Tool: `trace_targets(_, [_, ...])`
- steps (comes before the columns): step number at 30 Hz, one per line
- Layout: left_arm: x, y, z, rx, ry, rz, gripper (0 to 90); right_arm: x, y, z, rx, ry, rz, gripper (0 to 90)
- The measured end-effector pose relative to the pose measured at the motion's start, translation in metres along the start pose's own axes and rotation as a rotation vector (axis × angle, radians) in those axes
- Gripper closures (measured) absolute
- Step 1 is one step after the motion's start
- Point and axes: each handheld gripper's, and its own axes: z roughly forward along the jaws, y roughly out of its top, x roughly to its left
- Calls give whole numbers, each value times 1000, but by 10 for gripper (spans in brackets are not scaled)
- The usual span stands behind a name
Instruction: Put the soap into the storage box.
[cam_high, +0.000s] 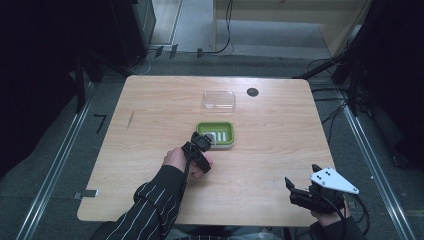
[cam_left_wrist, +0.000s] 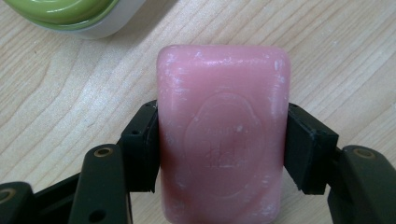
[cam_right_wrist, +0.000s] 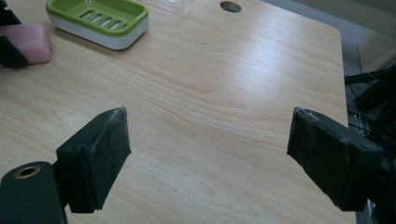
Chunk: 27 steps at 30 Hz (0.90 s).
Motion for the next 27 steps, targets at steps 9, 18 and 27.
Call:
trace_targets(9, [0,-1,-1,-2,-11,43,385,0,0,0,-1,0,0,135])
trace_targets(18, [-2,-1,-4,5,-2,80,386,0,0,0,0,-2,3,135])
trace_targets(27, [-2,-2,-10,-3,6,137,386,0,0,-1,1,-2,2,135])
